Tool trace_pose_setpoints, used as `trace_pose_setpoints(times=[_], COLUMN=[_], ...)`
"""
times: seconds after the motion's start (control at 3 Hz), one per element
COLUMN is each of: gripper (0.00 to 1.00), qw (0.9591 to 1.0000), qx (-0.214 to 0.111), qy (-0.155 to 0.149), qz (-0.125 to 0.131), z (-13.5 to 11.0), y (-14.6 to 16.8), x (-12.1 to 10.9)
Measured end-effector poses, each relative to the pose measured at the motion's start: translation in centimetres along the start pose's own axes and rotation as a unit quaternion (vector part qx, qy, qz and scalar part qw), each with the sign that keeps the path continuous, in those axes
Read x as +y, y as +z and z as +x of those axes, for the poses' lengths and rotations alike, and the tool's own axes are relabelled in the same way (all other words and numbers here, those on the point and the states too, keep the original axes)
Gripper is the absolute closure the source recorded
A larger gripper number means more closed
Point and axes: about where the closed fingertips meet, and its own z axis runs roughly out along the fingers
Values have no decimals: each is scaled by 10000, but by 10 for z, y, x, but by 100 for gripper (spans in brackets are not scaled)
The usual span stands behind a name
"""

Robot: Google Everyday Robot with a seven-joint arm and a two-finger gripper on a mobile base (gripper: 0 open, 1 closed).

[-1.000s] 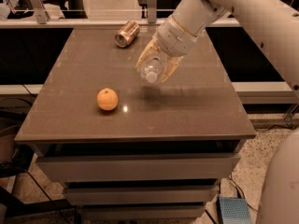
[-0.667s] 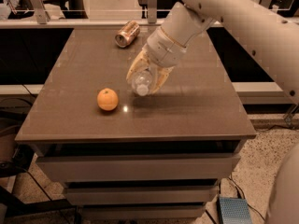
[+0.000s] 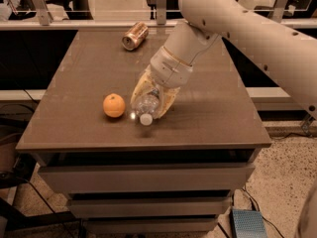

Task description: Move water bottle near orange

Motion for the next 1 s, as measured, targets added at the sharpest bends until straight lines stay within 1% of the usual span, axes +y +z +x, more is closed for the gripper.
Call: trace_pose_setpoints(times=[0.33,1.0], gripper=[61,14], qw=[9998,9993], qx=[-137,-291], qy=[-46,-87], qz=[-106,-203], z=[-14,-27], y=[5,11], x=[-2,-5])
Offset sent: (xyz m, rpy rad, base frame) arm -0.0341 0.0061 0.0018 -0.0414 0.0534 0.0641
